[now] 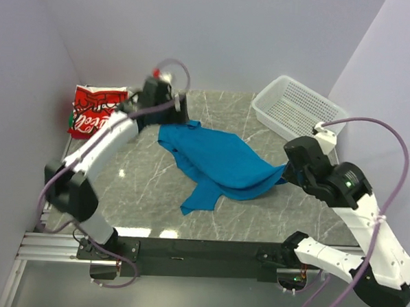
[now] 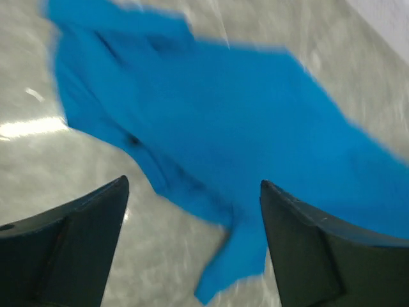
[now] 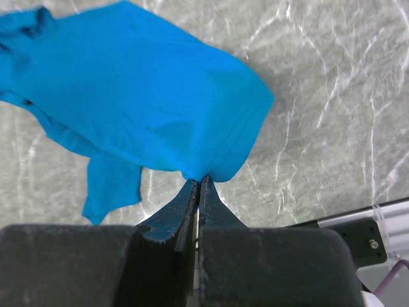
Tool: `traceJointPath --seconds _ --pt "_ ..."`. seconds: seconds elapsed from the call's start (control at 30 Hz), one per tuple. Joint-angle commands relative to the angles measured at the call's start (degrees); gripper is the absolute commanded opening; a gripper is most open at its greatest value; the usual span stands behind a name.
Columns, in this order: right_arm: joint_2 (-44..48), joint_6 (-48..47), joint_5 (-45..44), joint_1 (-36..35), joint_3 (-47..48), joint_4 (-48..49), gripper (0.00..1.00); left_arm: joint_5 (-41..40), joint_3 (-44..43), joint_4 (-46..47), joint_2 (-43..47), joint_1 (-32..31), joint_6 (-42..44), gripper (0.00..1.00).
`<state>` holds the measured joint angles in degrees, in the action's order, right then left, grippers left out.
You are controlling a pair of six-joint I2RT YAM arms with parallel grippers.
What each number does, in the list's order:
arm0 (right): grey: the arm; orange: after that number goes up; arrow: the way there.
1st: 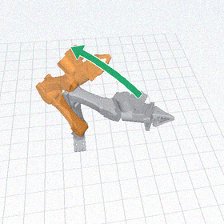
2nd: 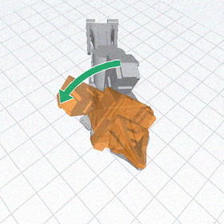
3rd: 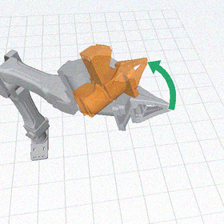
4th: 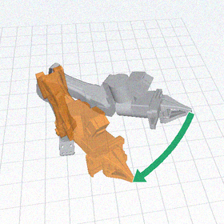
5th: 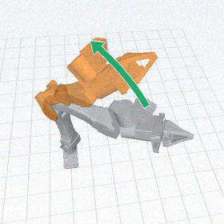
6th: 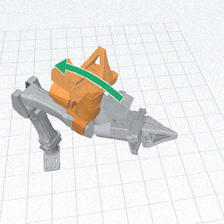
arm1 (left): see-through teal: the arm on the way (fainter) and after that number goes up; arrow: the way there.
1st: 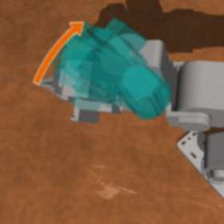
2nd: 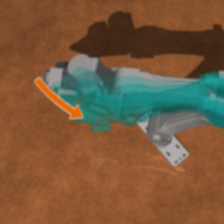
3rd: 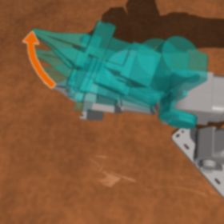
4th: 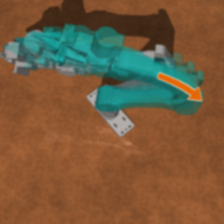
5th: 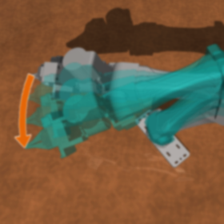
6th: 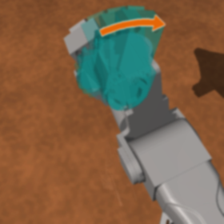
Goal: Fold and stack the t-shirts
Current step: Flatten the tshirt out
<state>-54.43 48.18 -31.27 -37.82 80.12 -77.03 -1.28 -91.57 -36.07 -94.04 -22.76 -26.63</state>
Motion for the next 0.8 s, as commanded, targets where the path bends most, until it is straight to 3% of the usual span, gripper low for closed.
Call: traceJointPath --seconds 0.0,0.13,0.3,0.43,0.57,0.77 --pt "-1.8 -2.1 0.8 1.3 -1.0 4.7 0.0 3.7 17.2 6.5 17.1 -2.4 1.9 0.86" --pt "-4.3 -5.1 3.8 4.0 -3.3 9.7 0.0 7.4 32.3 5.8 25.7 -4.1 -0.9 0.75" --pt "-6.6 -8.9 8.6 7.3 -3.8 14.5 0.0 4.6 43.4 4.0 31.4 -13.1 -7.2 0.7" --pt "-7.9 -10.5 11.3 9.5 -4.1 17.0 0.0 2.1 47.5 4.3 32.9 -18.6 -11.0 0.72" --pt "-8.4 -11.2 13.2 10.5 -4.4 18.6 0.0 -1.3 49.3 3.7 31.3 -24.7 -13.7 0.82" --pt "-7.9 -11.4 14.6 11.1 -6.0 19.5 0.0 -4.3 49.7 5.8 26.5 -28.5 -14.9 0.83"
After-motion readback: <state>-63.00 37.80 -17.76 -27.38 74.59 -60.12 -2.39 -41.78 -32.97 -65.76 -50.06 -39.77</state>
